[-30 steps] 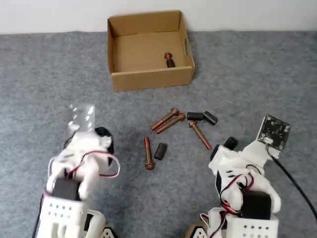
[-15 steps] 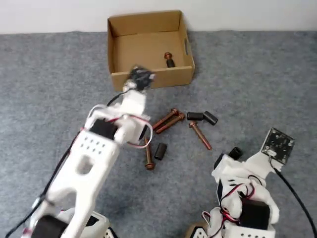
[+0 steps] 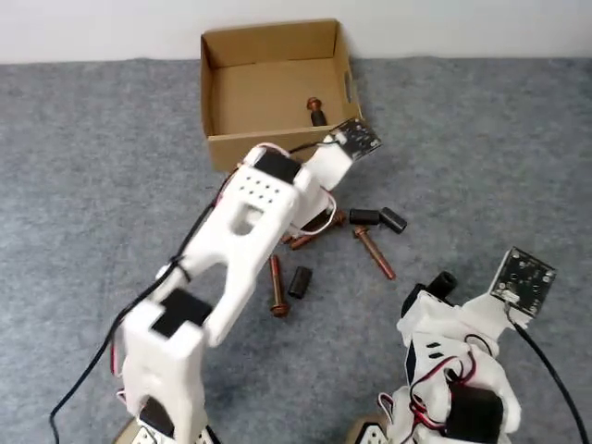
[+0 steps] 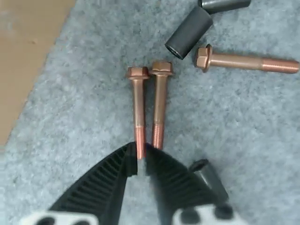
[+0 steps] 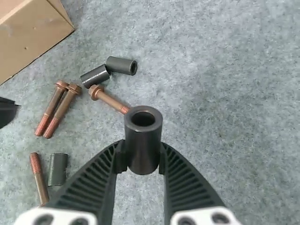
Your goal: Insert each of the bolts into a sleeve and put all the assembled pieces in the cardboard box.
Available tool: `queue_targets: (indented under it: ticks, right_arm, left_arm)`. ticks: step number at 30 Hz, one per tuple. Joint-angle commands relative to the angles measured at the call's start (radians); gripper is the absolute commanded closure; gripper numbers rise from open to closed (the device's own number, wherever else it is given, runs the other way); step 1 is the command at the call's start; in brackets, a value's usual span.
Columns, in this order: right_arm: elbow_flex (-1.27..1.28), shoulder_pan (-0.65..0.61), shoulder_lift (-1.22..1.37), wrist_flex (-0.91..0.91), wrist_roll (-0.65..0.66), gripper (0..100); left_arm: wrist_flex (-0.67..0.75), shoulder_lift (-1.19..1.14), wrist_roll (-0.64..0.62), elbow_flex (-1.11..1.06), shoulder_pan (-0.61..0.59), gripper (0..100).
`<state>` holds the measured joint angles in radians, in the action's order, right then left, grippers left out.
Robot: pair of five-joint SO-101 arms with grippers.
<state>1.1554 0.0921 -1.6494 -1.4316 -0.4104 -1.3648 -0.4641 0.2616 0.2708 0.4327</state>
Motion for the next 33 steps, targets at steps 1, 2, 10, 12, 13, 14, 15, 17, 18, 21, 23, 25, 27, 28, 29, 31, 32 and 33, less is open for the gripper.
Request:
queue_targets:
  ticks: [1, 2, 10, 12, 13, 14, 15, 17, 18, 21, 23, 25, 27, 28, 29, 31, 32, 33]
  right_arm:
    - [-0.002, 0.008, 0.002, 0.010, 0.011, 99.1]
    - [0.000, 0.008, 0.002, 0.010, 0.011, 99.1]
    - [0.000, 0.008, 0.002, 0.010, 0.011, 99.1]
    - [0.000, 0.008, 0.002, 0.010, 0.011, 99.1]
    - [0.000, 0.008, 0.002, 0.010, 0.011, 99.1]
    - [0.000, 0.008, 0.002, 0.010, 0.011, 99.1]
    - [0.000, 0.008, 0.002, 0.010, 0.011, 99.1]
    - [0.000, 0.007, 0.002, 0.010, 0.011, 99.1]
    - [0.000, 0.007, 0.002, 0.010, 0.011, 99.1]
    - [0.000, 0.005, 0.002, 0.008, 0.009, 99.1]
    - [0.000, 0.005, 0.002, 0.008, 0.009, 99.1]
    - [0.002, 0.005, 0.002, 0.008, 0.009, 99.1]
    - [0.002, 0.005, 0.002, 0.008, 0.009, 99.1]
    - [0.002, 0.005, 0.002, 0.008, 0.008, 99.1]
    - [0.002, 0.005, 0.002, 0.008, 0.008, 99.1]
    - [0.002, 0.005, 0.002, 0.008, 0.008, 99.1]
    - [0.002, 0.005, 0.002, 0.008, 0.008, 99.1]
    - [0.002, 0.005, 0.002, 0.008, 0.008, 99.1]
  left_arm:
    - [-0.150, -0.140, 0.009, 0.280, 0.011, 86]
    - [-0.190, -0.187, 0.011, 0.349, 0.014, 85]
    - [-0.365, -0.508, 0.061, 0.843, 0.051, 85]
    - [-0.365, -0.574, 0.061, 0.929, 0.046, 85]
    - [-0.365, -0.605, 0.061, 0.964, 0.043, 85]
    - [-0.365, -0.632, 0.061, 0.990, 0.043, 85]
    - [-0.365, -0.654, 0.061, 1.009, 0.041, 85]
    - [-0.365, -0.690, 0.061, 1.032, 0.041, 85]
    - [-0.365, -0.704, 0.061, 1.040, 0.043, 85]
    - [-0.359, -0.735, 0.061, 1.053, 0.044, 85]
    - [-0.356, -0.750, 0.061, 1.053, 0.043, 85]
    - [-0.351, -0.767, 0.057, 1.052, 0.040, 85]
    - [-0.351, -0.776, 0.054, 1.053, 0.032, 85]
    - [-0.351, -0.776, 0.049, 1.053, 0.031, 85]
    - [-0.353, -0.776, 0.049, 1.053, 0.031, 85]
    - [-0.358, -0.778, 0.049, 1.052, 0.032, 85]
    - [-0.359, -0.778, 0.049, 1.050, 0.032, 85]
    - [-0.359, -0.778, 0.049, 1.050, 0.034, 86]
